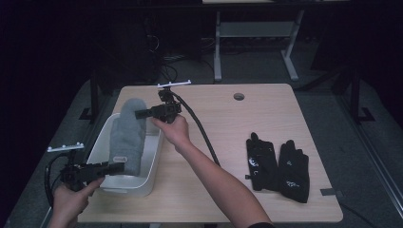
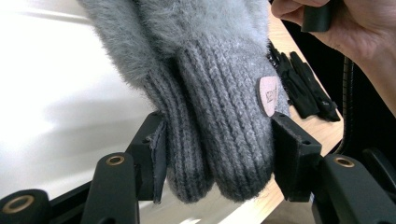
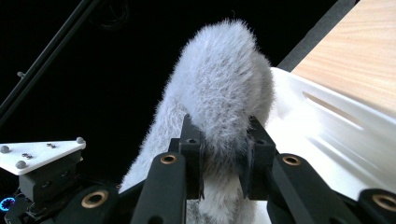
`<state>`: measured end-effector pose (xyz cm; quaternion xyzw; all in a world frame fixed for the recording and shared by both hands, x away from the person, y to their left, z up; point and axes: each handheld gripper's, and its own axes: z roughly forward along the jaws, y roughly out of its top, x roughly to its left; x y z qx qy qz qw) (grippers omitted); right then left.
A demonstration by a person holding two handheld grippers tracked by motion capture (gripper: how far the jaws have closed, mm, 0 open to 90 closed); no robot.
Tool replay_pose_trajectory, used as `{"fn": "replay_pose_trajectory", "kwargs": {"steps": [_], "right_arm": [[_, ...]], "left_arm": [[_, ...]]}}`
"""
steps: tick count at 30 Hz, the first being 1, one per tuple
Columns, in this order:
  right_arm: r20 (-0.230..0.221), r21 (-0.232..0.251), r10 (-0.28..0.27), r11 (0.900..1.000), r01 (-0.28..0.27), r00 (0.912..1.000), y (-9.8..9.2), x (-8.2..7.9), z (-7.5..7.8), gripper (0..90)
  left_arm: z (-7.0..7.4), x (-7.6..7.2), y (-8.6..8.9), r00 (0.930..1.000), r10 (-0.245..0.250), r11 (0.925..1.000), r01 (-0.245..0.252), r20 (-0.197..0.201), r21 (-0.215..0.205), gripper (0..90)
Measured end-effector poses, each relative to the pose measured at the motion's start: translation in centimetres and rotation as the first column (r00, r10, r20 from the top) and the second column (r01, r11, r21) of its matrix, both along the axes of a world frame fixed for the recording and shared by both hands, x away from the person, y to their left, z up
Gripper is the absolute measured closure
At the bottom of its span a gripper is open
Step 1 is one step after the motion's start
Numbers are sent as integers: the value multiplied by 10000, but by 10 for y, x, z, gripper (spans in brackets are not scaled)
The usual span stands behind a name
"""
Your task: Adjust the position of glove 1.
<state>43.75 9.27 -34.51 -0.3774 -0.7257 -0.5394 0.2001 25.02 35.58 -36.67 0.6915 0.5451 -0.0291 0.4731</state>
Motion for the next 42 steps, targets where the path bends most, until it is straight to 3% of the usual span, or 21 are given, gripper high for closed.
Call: {"fn": "replay_pose_trajectory", "kwargs": {"steps": [19, 34, 39, 42], "right_arm": [[-355, -336, 183, 9992, -195, 9992, 15, -2, -27, 738], [-639, -575, 213, 9980, -250, 9977, 17, -3, -45, 739], [-649, -646, 201, 9976, -243, 9977, 19, -3, -49, 739], [-733, -697, 281, 9970, -332, 9969, 20, -2, -51, 742]], "left_arm": [[-20, -3, 10, 9985, 107, 9994, -88, -544, 349, 437], [-26, -2, 7, 9949, 93, 9936, 21, -1001, 1131, 418], [-21, -3, 6, 9946, 601, 9855, -456, -847, 1636, 337], [-15, -5, 9, 9957, 722, 9876, -634, -574, 1435, 340]]}}
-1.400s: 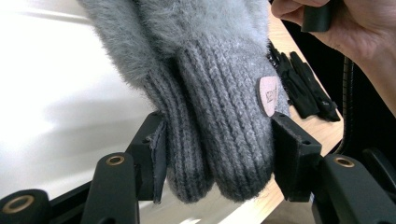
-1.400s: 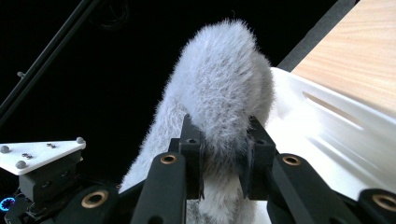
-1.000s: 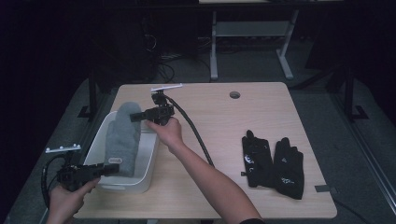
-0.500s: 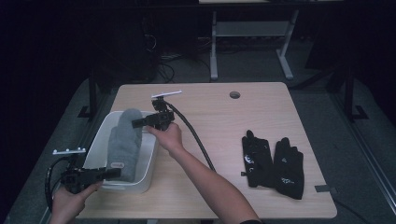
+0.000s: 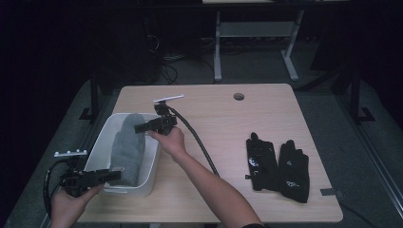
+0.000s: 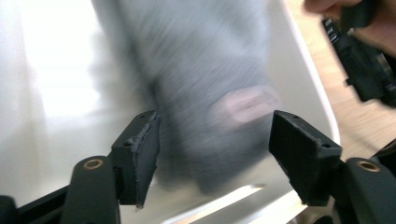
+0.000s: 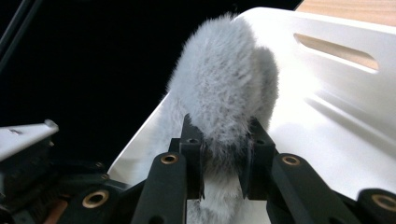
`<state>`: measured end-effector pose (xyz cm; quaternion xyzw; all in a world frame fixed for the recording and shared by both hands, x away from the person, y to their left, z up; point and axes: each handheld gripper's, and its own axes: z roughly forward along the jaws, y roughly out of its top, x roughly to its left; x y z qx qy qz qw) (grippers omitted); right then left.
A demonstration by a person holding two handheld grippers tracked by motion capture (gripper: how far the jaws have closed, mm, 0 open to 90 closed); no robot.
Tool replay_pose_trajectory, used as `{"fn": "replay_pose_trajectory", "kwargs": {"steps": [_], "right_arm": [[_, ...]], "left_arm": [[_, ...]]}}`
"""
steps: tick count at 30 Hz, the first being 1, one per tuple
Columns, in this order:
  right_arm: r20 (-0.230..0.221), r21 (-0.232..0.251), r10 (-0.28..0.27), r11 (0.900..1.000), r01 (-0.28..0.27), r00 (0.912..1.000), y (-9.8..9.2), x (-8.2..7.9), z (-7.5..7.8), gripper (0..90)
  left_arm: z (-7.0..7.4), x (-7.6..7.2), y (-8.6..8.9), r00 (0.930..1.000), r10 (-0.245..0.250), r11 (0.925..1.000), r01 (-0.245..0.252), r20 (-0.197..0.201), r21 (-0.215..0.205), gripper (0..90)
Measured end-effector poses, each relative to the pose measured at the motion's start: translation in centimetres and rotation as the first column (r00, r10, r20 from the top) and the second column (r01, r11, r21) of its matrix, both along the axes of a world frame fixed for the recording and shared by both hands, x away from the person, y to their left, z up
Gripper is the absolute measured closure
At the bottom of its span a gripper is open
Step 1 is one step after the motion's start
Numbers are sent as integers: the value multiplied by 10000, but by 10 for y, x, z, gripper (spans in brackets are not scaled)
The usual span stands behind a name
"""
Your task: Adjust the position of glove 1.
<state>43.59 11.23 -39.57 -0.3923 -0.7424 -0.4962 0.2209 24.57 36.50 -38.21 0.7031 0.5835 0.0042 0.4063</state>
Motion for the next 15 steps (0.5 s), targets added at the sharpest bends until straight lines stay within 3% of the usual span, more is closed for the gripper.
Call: {"fn": "replay_pose_trajectory", "kwargs": {"steps": [6, 12, 15], "right_arm": [[47, -533, 314, 9981, -311, 9995, 5, 1, -8, 712], [217, -769, -32, 9970, 49, 9998, -3, 5, 0, 576], [310, -721, -172, 9972, 194, 9994, -12, 8, 4, 578]], "left_arm": [[5, 2, -5, 9998, -161, 9999, 161, 114, 29, 342], [5, 2, -9, 9995, -80, 10000, 80, 291, 9, 343], [7, 2, -9, 9992, -135, 9999, 132, 386, 81, 343]]}}
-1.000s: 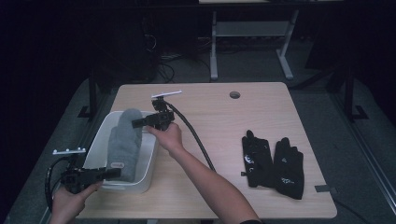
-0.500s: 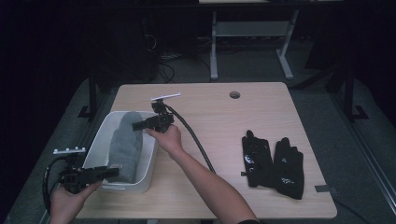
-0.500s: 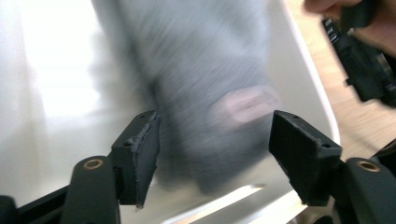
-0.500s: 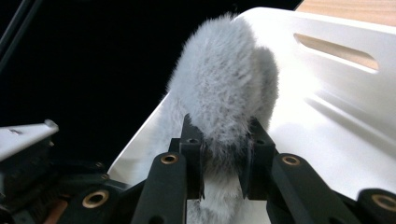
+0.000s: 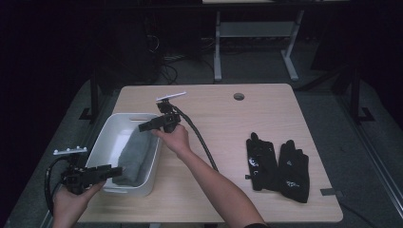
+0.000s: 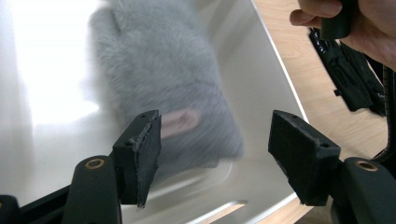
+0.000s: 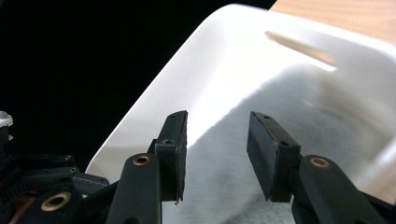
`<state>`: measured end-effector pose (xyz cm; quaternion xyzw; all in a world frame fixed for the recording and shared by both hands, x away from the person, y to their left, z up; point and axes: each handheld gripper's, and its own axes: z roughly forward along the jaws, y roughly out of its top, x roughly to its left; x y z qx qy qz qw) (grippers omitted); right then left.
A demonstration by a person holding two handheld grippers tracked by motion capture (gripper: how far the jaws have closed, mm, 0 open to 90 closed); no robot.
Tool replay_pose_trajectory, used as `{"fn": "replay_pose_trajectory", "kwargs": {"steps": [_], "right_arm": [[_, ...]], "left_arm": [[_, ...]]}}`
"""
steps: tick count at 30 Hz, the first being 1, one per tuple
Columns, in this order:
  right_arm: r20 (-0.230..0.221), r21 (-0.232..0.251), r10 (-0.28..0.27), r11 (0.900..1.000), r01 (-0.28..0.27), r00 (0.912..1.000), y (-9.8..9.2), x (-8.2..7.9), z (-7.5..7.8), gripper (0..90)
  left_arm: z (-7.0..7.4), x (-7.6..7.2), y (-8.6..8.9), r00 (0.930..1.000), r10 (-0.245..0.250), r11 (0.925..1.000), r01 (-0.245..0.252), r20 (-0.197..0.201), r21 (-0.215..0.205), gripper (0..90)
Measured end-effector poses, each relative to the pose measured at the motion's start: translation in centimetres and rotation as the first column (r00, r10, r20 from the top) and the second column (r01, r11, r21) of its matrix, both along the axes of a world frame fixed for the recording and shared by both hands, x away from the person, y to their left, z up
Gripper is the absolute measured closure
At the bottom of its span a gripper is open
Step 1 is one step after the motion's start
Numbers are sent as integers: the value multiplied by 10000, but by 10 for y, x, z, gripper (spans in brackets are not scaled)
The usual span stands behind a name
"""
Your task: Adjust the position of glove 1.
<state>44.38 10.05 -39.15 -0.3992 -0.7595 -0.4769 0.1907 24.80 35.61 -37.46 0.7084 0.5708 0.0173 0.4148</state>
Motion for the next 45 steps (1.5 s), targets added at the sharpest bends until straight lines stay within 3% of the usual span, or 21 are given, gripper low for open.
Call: {"fn": "replay_pose_trajectory", "kwargs": {"steps": [17, 33, 45], "right_arm": [[95, 523, -110, 9986, 105, 9999, -32, 1, 19, 507], [-44, 1002, -250, 9946, 253, 9997, -61, 0, 25, 451], [142, 1299, -462, 9905, 439, 9988, -89, -2, 31, 414]], "left_arm": [[17, 7, -18, 9989, -172, 9993, 185, 425, -315, 316], [22, 14, -34, 9966, -585, 9970, 613, 579, -474, 283], [29, 20, -54, 9922, -971, 9934, 1014, 784, -535, 257]]}}
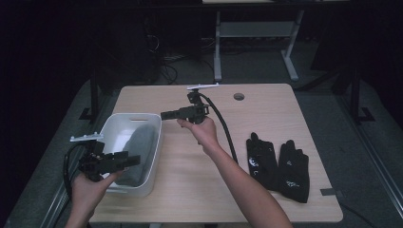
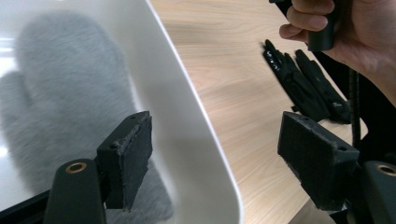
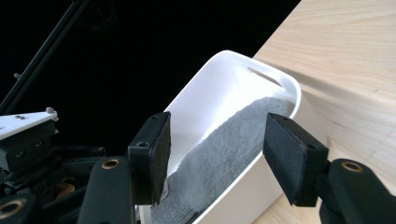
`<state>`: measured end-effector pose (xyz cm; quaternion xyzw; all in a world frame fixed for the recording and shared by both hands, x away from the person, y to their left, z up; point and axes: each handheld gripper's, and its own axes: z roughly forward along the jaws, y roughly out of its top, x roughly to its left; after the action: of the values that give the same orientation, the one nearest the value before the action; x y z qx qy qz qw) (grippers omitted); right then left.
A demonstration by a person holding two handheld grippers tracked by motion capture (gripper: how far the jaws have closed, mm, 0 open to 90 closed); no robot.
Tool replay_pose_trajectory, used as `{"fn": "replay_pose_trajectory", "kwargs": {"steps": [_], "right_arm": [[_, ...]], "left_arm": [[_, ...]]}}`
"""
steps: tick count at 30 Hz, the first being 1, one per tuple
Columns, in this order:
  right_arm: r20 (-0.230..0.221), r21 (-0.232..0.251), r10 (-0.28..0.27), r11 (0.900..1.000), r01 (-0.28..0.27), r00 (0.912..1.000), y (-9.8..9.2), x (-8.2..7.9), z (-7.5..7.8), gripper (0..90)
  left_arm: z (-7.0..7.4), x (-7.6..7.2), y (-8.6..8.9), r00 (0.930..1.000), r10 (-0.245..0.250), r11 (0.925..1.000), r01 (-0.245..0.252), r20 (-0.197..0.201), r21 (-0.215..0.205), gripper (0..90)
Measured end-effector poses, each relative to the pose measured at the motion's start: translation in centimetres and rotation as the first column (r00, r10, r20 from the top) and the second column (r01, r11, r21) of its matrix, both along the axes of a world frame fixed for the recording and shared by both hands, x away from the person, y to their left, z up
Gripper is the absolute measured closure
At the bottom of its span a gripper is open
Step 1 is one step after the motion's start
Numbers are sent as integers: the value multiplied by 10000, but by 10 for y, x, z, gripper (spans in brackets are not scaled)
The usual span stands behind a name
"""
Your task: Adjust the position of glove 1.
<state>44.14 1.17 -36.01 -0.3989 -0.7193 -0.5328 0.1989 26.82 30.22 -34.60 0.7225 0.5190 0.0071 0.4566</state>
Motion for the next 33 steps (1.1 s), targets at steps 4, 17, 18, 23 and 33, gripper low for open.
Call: {"fn": "replay_pose_trajectory", "kwargs": {"steps": [4, 17, 18, 23, 33], "right_arm": [[9, 60, -168, 9998, 168, 9999, -12, 0, 1, 408], [111, 67, -548, 9985, 547, 9984, -44, -4, 9, 399], [106, 110, -623, 9980, 622, 9980, -47, -4, 9, 397], [107, 76, -765, 9970, 764, 9970, -60, -6, 11, 396], [9, 54, -929, 9957, 929, 9957, -86, -8, 7, 391]], "left_arm": [[1, 3, -8, 9999, -148, 9999, 148, -24, -10, 253], [7, 9, -31, 9982, -584, 9983, 584, 106, 11, 239], [7, 9, -35, 9979, -638, 9980, 638, 129, -19, 239], [7, 11, -43, 9968, -793, 9968, 793, 44, -64, 236], [11, 17, -62, 9938, -1108, 9938, 1109, 90, -20, 234]]}}
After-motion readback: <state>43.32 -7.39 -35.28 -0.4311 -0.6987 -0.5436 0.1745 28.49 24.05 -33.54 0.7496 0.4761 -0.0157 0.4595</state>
